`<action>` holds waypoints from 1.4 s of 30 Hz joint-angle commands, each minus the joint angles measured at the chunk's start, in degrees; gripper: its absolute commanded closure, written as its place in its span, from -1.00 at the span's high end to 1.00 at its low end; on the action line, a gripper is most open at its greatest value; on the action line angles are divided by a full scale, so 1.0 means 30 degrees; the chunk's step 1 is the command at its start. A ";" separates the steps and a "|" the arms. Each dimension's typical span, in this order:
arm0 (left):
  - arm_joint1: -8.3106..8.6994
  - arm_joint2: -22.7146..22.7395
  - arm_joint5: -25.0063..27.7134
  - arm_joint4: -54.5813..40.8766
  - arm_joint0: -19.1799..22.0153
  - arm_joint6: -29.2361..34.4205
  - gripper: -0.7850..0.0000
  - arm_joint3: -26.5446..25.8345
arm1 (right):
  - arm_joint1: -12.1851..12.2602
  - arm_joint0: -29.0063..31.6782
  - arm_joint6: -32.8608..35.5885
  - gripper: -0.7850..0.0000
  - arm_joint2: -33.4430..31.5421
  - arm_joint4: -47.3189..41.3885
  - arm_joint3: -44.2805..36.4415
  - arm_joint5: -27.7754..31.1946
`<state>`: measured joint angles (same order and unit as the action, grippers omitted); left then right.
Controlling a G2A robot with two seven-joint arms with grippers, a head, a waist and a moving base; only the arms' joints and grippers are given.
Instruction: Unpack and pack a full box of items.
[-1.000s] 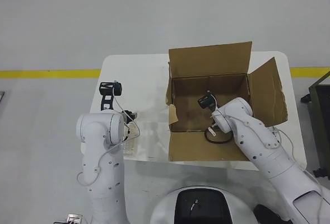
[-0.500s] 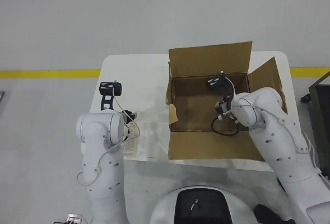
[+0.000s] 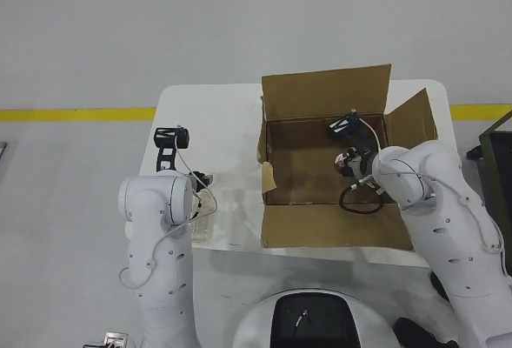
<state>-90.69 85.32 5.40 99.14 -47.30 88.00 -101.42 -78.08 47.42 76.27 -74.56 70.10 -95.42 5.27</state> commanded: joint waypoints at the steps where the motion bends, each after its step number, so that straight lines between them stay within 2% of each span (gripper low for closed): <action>1: 0.0000 0.0000 0.0000 0.0000 0.0000 0.0000 1.00 0.0000 | 0.0000 0.0029 -0.0194 -1.00 -0.0021 -0.0062 -0.0065 0.0012; 3: 0.0000 0.0000 0.0000 0.0000 0.0000 0.0000 1.00 0.0000 | 0.0046 0.0184 -0.1273 -1.00 -0.0520 -0.0568 -0.0610 0.0017; 8: 0.0000 0.0000 0.0000 0.0000 0.0000 0.0000 1.00 0.0000 | 0.0317 0.0254 -0.2225 -1.00 -0.2949 -0.2345 -0.3108 0.0252; 16: 0.0000 0.0000 0.0000 0.0000 0.0000 0.0000 1.00 0.0000 | 0.0830 0.0973 -0.2105 -1.00 -0.6757 -0.5608 -0.6434 0.1350; 30: 0.0000 0.0000 0.0000 0.0000 0.0000 0.0000 1.00 0.0000 | 0.0830 0.0973 -0.2105 -1.00 -0.6757 -0.5608 -0.6434 0.1350; 32: 0.0000 0.0000 0.0000 0.0000 0.0000 0.0000 1.00 0.0000 | 0.0863 0.1139 -0.2995 -1.00 -0.7048 -0.6093 -0.6549 0.1168; 38: 0.0000 0.0000 0.0000 0.0000 0.0000 0.0000 1.00 0.0000 | 0.1301 0.0199 -0.2840 -1.00 -0.9642 -0.6897 -0.6744 0.1040; 42: 0.0000 0.0000 0.0000 0.0000 0.0000 0.0000 1.00 0.0000 | 0.1746 0.0065 -0.1659 -1.00 -1.1713 -0.6776 -0.6645 0.1808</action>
<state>-90.69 85.32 5.40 99.14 -47.30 88.00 -101.42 -73.16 47.43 70.38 -108.21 48.73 -115.40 9.84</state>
